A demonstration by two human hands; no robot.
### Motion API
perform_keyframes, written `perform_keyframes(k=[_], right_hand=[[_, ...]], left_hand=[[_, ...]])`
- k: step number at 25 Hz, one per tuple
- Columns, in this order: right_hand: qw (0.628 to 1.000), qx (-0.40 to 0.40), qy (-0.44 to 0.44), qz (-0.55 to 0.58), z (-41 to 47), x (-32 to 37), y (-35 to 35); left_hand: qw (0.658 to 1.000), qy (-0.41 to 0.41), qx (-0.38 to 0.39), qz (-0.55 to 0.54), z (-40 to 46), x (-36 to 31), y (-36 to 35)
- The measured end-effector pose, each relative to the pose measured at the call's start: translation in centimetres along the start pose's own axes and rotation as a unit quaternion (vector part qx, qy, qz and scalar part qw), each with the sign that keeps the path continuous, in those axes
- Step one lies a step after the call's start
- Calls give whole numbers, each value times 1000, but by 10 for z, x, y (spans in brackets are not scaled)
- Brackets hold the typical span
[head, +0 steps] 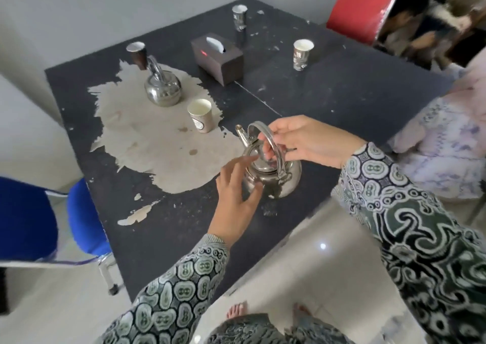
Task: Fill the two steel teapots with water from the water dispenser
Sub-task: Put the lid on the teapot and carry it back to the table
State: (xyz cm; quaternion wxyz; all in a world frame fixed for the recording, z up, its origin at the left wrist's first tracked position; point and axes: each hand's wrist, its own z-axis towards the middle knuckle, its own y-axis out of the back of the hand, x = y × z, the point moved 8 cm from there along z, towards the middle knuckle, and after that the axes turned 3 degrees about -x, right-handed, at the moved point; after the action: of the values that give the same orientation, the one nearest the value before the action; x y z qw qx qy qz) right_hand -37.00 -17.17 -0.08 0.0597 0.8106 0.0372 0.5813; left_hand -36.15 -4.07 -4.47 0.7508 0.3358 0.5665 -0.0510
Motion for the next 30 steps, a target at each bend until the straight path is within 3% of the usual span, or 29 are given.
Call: perform_keyframes(k=[10, 18, 23, 30], right_hand=[[993, 59, 82, -54, 50, 52, 95], [986, 59, 134, -77, 116, 112, 192], [986, 45, 157, -27, 160, 161, 250], [980, 73, 181, -19, 233, 247, 321]], left_hand=[[988, -14, -131, 85, 92, -38, -57], [970, -69, -161, 166, 211, -82, -71], [942, -123, -156, 269, 279, -112, -84], [924, -125, -151, 327, 405, -147, -66]])
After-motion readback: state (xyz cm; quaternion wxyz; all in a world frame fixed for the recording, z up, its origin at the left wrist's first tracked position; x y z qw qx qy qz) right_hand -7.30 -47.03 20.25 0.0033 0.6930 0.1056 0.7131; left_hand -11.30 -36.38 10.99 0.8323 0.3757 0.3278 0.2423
